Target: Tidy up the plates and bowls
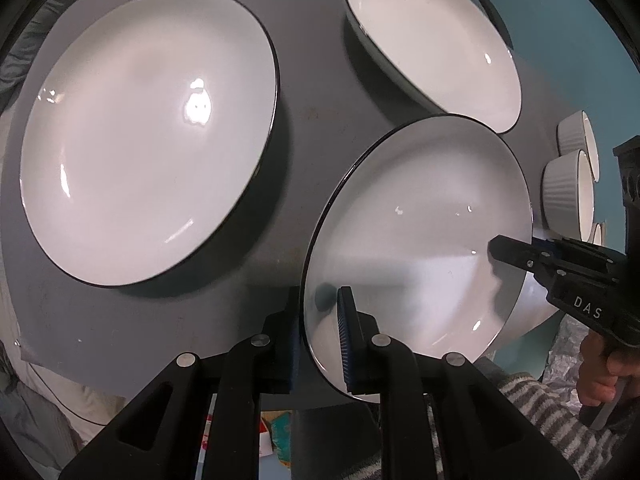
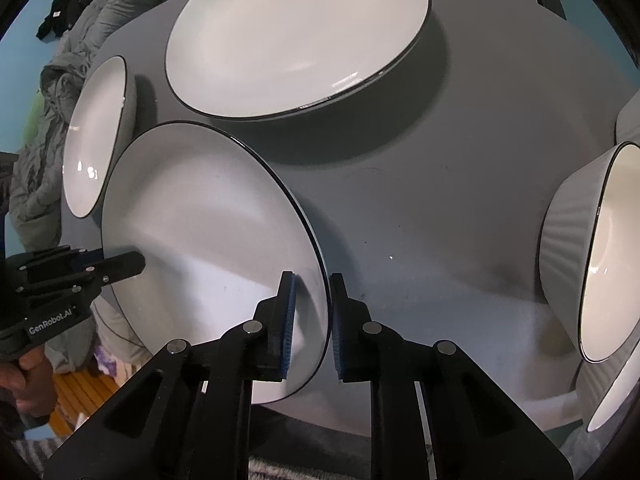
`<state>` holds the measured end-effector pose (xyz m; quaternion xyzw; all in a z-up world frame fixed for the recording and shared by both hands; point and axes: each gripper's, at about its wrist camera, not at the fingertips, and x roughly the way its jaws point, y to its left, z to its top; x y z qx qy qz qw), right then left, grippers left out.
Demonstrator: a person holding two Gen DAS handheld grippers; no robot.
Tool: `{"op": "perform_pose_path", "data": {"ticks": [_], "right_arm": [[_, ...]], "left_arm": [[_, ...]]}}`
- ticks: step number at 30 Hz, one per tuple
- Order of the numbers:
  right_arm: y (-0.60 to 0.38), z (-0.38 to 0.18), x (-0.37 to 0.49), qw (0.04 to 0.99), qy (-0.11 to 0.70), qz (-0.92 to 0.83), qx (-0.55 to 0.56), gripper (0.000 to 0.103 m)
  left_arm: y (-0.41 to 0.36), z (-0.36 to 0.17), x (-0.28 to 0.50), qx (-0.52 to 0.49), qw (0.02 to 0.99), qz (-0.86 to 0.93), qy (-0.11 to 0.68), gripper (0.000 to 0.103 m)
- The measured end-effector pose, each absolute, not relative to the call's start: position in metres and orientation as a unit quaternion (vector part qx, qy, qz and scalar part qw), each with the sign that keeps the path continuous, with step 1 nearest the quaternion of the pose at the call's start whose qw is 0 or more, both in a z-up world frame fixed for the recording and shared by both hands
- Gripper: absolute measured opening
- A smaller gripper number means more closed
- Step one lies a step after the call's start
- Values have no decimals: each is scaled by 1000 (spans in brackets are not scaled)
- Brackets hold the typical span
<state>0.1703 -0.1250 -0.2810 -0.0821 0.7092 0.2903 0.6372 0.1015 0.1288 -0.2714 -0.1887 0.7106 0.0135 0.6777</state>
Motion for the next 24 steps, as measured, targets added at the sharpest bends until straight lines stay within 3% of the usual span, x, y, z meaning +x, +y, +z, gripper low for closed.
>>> {"op": "perform_pose_path", "data": {"ticks": [24], "right_arm": [[-157, -230, 222, 669, 686, 285, -44, 14]], "left_arm": [[125, -213, 143, -156, 723, 4, 672, 16]]}}
